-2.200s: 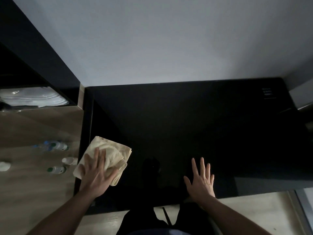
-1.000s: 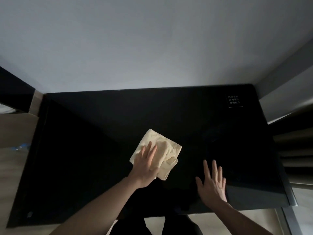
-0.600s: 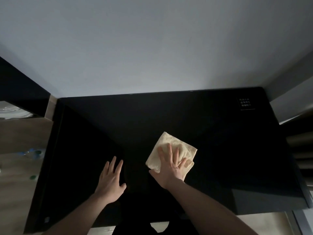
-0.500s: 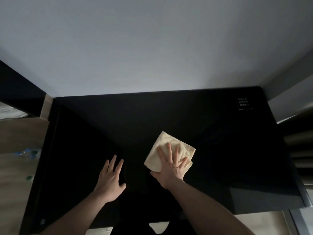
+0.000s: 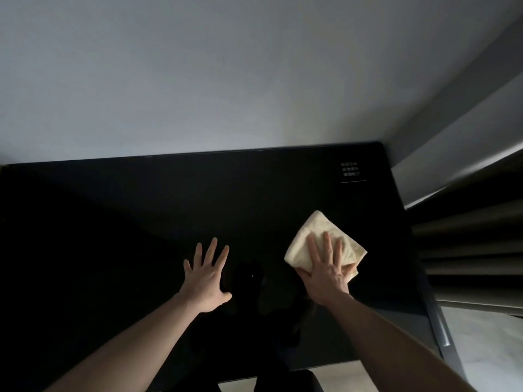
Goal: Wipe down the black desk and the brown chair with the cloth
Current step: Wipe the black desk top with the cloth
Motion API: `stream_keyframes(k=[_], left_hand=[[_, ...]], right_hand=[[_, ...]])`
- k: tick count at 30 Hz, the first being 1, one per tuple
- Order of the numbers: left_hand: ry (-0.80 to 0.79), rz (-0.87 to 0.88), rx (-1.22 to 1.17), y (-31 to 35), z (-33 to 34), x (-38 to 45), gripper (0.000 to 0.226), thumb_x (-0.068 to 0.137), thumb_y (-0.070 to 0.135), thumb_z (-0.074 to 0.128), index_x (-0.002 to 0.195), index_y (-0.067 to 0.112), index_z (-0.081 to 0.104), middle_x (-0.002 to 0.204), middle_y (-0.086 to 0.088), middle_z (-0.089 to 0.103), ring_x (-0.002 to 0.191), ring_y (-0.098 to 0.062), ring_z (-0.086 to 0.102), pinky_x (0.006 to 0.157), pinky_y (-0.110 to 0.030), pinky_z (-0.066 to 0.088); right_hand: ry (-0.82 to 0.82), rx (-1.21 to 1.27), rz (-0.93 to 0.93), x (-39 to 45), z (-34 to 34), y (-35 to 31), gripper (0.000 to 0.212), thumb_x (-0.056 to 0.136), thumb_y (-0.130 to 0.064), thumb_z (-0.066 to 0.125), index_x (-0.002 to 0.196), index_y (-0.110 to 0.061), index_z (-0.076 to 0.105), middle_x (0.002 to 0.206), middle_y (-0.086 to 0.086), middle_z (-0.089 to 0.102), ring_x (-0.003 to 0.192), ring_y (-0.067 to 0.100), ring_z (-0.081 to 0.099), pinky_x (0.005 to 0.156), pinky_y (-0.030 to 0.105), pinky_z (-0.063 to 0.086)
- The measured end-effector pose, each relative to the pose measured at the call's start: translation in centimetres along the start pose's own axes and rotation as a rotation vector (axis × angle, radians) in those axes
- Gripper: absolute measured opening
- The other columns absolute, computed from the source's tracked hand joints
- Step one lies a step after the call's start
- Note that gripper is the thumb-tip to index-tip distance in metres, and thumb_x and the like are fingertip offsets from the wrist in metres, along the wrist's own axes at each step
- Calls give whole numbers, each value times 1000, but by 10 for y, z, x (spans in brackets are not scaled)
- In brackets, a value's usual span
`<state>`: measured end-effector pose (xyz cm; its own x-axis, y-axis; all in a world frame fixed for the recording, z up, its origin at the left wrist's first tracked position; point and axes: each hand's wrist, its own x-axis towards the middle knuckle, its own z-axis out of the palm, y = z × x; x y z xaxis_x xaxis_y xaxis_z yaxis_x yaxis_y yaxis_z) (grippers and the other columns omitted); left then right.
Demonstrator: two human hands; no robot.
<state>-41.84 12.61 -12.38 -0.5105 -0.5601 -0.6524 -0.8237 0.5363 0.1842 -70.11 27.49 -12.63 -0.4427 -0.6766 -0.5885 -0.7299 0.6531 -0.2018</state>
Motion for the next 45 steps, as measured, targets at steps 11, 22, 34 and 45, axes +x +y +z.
stream_keyframes(k=[11, 22, 34, 45], left_hand=[[-130, -145, -89, 113, -49, 77, 138, 79, 51, 88, 162, 44, -23, 164, 0, -44, 154, -52, -25, 118, -79, 18], [-103, -188, -153, 112, -93, 122, 143, 74, 51, 92, 159, 53, -22, 162, 8, -47, 152, -54, -28, 115, -83, 19], [-89, -206, -178, 111, -92, 134, 151, 68, 47, 97, 155, 57, -26, 155, 14, -55, 149, -53, -34, 113, -84, 19], [-20, -68, -69, 90, -93, 126, 135, 77, 56, 87, 164, 45, -15, 167, 14, -38, 154, -50, -25, 123, -72, 20]], right_hand=[[42, 129, 311, 37, -61, 169, 96, 91, -84, 40, 146, -64, -36, 168, -9, -39, 150, 29, -44, 115, 83, 3], [8, 116, 322, 103, -96, 111, 88, 85, -93, 9, 151, -55, -36, 165, -4, -45, 148, 40, -44, 111, 86, -4], [121, 76, 254, 249, -170, 74, 90, 86, -92, 14, 156, -52, -26, 168, -7, -36, 154, 39, -33, 110, 88, -3], [137, -15, 211, 240, -151, 16, 80, 98, -78, 17, 163, -45, -17, 172, -3, -28, 156, 41, -27, 116, 82, -1]])
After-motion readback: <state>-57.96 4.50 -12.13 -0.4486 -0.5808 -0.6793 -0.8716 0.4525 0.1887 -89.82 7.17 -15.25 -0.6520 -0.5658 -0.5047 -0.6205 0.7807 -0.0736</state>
